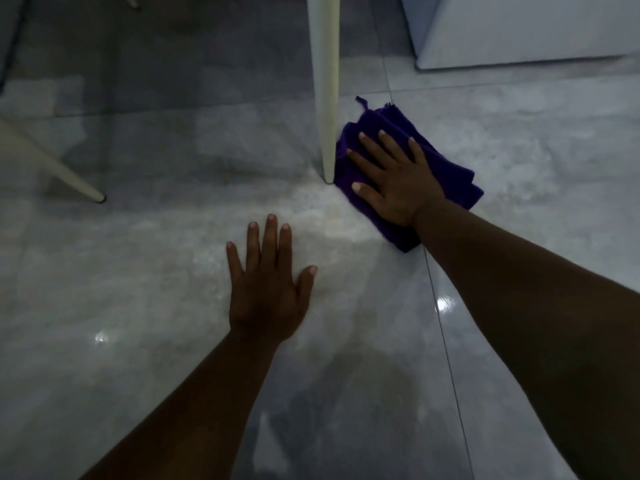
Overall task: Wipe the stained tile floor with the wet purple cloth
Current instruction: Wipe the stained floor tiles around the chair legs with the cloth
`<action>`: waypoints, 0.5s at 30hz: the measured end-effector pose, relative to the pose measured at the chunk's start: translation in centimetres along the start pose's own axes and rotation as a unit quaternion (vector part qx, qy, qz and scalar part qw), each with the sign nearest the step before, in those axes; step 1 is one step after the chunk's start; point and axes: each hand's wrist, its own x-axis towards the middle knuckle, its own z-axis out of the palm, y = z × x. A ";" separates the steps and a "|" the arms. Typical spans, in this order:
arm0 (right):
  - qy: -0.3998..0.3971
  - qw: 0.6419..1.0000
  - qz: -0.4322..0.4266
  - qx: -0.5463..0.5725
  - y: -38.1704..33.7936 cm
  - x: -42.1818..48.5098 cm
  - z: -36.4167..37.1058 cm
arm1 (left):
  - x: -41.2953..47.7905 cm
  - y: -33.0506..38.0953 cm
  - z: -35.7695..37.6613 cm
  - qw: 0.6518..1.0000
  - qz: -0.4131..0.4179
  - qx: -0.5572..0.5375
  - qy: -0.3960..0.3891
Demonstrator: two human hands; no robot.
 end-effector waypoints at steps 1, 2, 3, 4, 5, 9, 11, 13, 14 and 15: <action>-0.001 1.000 -0.003 0.002 0.1 0.8 -0.1 | 0.1 0.0 0.0 1.000 -0.001 0.001 -0.003; -0.002 1.000 -0.006 0.003 0.1 1.5 -0.3 | 0.2 0.0 0.1 1.000 -0.001 0.000 -0.008; -0.002 1.000 -0.007 0.004 0.2 2.2 -0.4 | 0.2 -0.1 0.1 1.000 0.000 -0.001 -0.012; -0.002 1.000 -0.004 0.005 0.3 2.8 -0.5 | 0.2 -0.1 0.1 1.000 0.001 -0.002 -0.014; -0.002 1.000 0.001 0.005 0.4 3.4 -0.6 | 0.2 -0.1 0.1 1.000 0.003 -0.001 -0.015; -0.011 0.999 0.038 0.028 1.4 5.5 -1.0 | 0.1 -0.3 0.1 1.000 0.005 -0.006 -0.012; -0.013 0.998 0.048 0.037 1.9 5.9 -1.2 | 0.1 -0.3 0.1 1.000 0.004 -0.010 -0.013; -0.015 0.997 0.060 0.043 2.5 5.7 -1.3 | 0.2 -0.2 0.0 1.000 0.002 -0.012 -0.015; -0.013 0.996 0.075 0.048 3.0 5.4 -1.3 | 0.2 -0.2 0.0 1.000 0.002 -0.010 -0.013; -0.008 0.994 0.096 0.052 3.7 4.8 -1.2 | 0.1 -0.2 0.0 1.000 0.001 -0.008 -0.010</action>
